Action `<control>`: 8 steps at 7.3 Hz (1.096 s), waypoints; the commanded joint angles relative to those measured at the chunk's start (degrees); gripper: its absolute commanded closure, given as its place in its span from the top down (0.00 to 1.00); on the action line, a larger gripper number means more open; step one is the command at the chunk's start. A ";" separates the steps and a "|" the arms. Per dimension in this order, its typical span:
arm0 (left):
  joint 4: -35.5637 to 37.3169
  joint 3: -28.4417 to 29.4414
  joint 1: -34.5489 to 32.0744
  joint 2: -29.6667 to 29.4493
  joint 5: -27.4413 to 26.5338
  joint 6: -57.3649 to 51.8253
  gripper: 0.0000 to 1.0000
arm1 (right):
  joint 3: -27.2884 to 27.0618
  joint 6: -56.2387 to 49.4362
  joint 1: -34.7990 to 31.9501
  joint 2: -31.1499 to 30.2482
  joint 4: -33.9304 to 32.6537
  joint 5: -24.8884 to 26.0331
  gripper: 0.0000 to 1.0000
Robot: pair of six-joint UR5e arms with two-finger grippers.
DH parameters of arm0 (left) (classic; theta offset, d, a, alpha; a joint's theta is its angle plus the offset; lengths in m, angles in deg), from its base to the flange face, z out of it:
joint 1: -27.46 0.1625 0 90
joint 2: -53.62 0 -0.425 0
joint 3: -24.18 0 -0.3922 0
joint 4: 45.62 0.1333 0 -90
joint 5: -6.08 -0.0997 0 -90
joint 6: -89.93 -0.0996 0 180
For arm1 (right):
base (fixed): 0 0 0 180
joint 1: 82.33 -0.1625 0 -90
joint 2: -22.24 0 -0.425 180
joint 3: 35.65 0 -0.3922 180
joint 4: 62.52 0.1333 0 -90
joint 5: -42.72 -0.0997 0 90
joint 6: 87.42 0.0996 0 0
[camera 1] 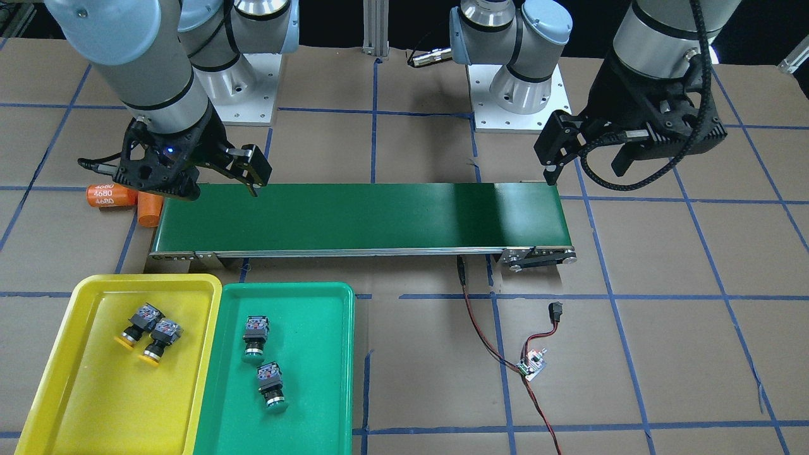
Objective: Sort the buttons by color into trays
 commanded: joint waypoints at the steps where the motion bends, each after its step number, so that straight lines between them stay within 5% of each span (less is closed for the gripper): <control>1: 0.00 0.01 0.00 -0.02 0.00 0.00 1.00 | -0.02 -2.40 -0.03 -2.68 2.42 0.09 1.00; 8: 0.00 0.10 0.00 -0.10 0.00 0.00 1.00 | -2.29 -3.63 2.60 -5.84 2.51 0.53 1.00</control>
